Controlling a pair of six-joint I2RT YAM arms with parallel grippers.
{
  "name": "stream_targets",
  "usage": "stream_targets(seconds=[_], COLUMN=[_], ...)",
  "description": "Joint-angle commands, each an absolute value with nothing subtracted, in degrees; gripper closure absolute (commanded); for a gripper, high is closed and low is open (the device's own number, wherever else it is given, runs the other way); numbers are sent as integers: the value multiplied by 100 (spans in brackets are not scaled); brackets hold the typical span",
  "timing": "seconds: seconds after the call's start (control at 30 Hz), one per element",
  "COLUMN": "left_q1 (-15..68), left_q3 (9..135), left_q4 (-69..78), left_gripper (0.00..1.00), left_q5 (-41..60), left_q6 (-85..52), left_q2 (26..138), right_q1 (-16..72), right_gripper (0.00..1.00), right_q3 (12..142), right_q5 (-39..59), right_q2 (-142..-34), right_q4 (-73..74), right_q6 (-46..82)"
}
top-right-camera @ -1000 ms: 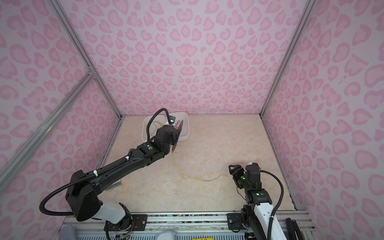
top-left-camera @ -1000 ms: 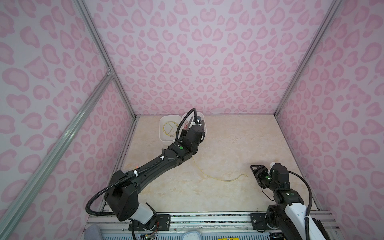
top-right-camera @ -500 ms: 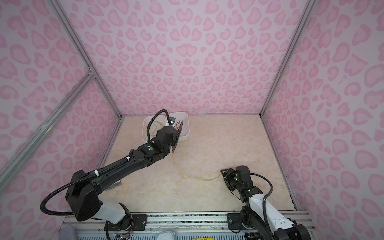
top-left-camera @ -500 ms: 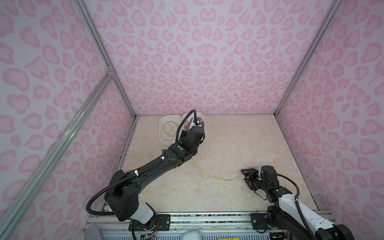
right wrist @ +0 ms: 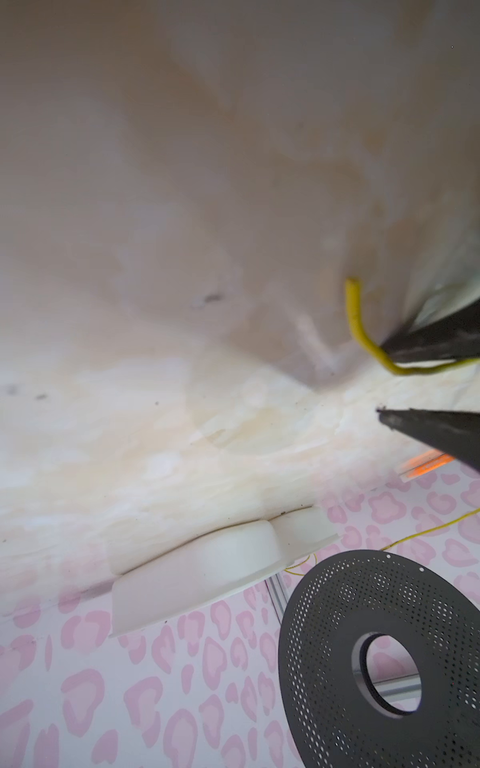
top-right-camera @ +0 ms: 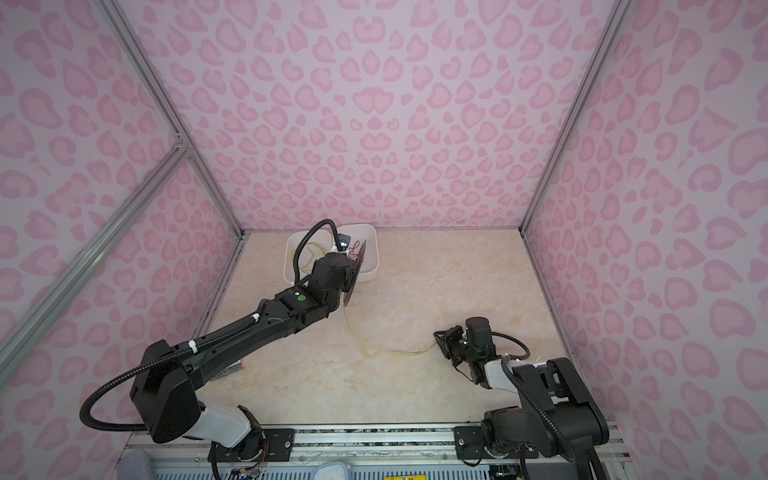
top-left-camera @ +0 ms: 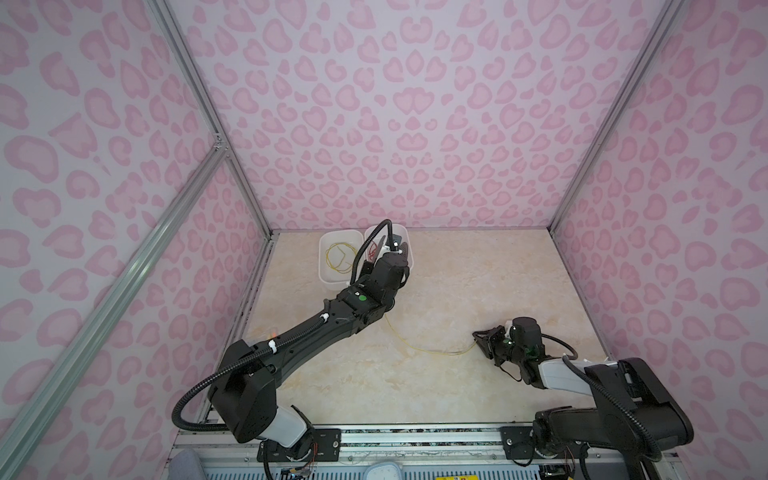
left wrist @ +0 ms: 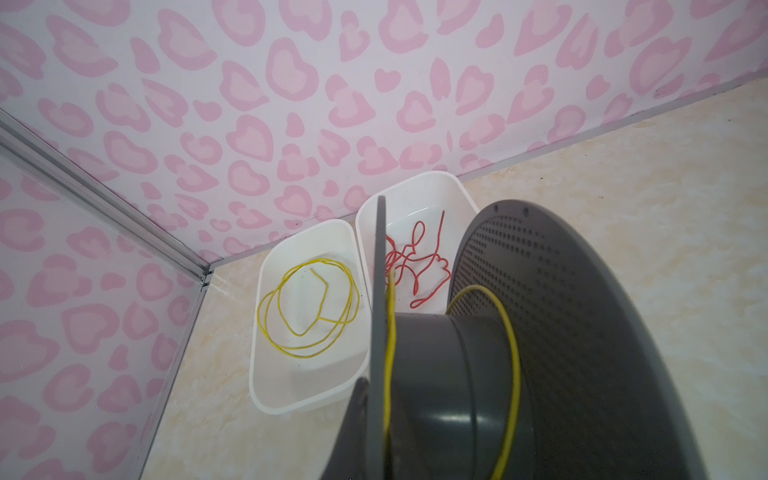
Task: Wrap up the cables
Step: 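Lower the right gripper to the cable end on the table and grasp it, then lift the cable end high with the right gripper away from the spool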
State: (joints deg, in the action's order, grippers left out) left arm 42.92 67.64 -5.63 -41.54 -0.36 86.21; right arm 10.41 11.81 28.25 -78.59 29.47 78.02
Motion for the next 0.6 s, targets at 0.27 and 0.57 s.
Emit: stream_targets(seconds=[0.27, 0.57], left_q1=[4204, 4063], left_q3=[6796, 6979], left_q4=[-233, -492], left_gripper=[96, 96], left_q5=[-4324, -4451], left_q6=[-70, -34], left_q2=[8503, 8608], right_q1=[1194, 1454], right_gripper=[100, 100], right_q3=[1897, 4179], right_q5=[2037, 960], right_q2=[-6334, -4778], right_q4=[723, -1145], right_q6=[6890, 5493])
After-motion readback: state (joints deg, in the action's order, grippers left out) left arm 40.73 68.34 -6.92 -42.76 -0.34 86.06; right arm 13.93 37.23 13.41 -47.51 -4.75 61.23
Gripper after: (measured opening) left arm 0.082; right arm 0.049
